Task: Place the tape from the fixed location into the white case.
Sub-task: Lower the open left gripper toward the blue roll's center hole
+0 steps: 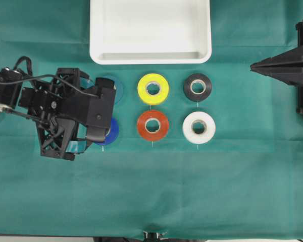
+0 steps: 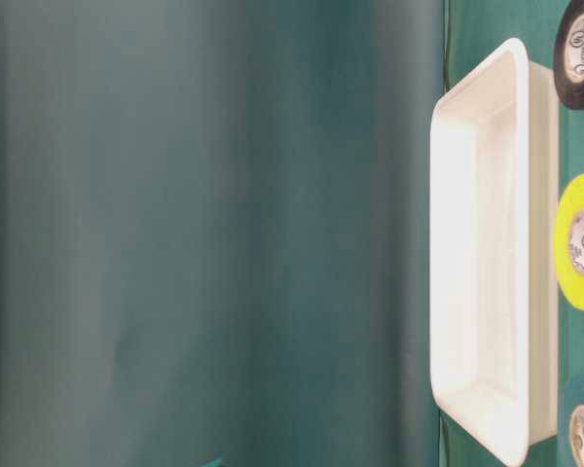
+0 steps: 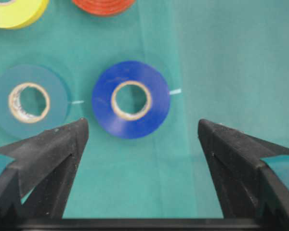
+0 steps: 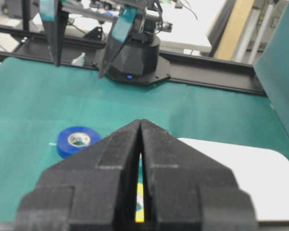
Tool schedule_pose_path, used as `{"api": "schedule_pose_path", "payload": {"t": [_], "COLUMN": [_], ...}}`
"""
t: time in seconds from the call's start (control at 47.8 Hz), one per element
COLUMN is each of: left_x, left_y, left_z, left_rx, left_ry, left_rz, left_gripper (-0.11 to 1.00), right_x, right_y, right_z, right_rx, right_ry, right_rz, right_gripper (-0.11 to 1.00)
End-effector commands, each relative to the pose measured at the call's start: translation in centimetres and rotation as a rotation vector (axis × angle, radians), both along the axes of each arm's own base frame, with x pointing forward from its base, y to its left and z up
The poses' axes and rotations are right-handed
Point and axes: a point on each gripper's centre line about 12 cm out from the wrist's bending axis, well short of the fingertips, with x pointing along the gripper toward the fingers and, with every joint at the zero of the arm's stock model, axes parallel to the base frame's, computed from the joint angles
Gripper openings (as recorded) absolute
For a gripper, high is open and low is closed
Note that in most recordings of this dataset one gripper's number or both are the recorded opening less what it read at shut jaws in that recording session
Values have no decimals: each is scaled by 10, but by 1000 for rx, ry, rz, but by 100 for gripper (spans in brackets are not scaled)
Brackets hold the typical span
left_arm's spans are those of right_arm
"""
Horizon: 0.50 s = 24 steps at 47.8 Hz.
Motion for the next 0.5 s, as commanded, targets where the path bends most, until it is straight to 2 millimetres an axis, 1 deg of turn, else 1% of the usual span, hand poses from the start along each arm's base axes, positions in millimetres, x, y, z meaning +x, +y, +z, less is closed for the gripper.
{"api": "schedule_pose_path", "payload": {"t": [0.0, 0.188, 0.272, 0.482], "left_x": [1, 2, 2, 9], "left_y": [-5, -10, -10, -11], "left_z": [1, -18, -29, -54], "left_rx": [-3, 2, 8, 10], "left_ry": [-29, 0, 19, 29], "left_rz": [-16, -28, -28, -28], "left_gripper": [98, 98, 98, 98], "right_x": [3, 3, 4, 7], "right_y": [0, 0, 0, 0], "right_z": [11, 11, 10, 7], "right_rx": [3, 3, 3, 3], "right_ry": [-28, -26, -25, -6], "right_rz": [0, 0, 0, 0], "right_gripper": [0, 0, 0, 0]}}
